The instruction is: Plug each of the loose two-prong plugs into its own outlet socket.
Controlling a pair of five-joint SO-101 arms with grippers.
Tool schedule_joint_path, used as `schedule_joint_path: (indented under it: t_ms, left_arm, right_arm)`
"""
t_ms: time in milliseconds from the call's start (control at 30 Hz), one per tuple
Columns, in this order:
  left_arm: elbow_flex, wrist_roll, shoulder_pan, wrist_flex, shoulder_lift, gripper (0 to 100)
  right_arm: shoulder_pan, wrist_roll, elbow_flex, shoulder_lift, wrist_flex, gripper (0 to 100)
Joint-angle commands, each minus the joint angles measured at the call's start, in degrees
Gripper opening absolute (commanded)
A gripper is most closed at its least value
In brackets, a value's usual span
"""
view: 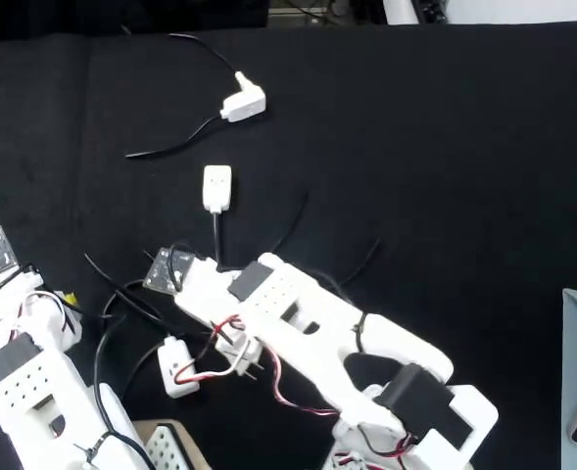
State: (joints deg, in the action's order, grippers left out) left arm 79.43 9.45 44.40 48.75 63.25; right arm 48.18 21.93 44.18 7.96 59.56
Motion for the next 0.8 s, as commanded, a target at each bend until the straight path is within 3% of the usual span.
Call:
schedule_joint_path:
  t_ms: [0,567,767]
  left_arm:
    - [-0.2,-0.2,0.1,-1.2,0.7,23]
    - [-0.1,-0.2,0.1,-1.3,0.7,23]
    - [0.2,-0.2,0.1,-1.4,0.7,23]
  right_arm:
    - [-0.2,0.4,-1.5,0.0,-0.5,13.8]
    - [3.5,0.7,-1.1,-0.4,-0.6,13.9]
    - [3.3,0.6,-2.7,-7.1,-2.0,13.7]
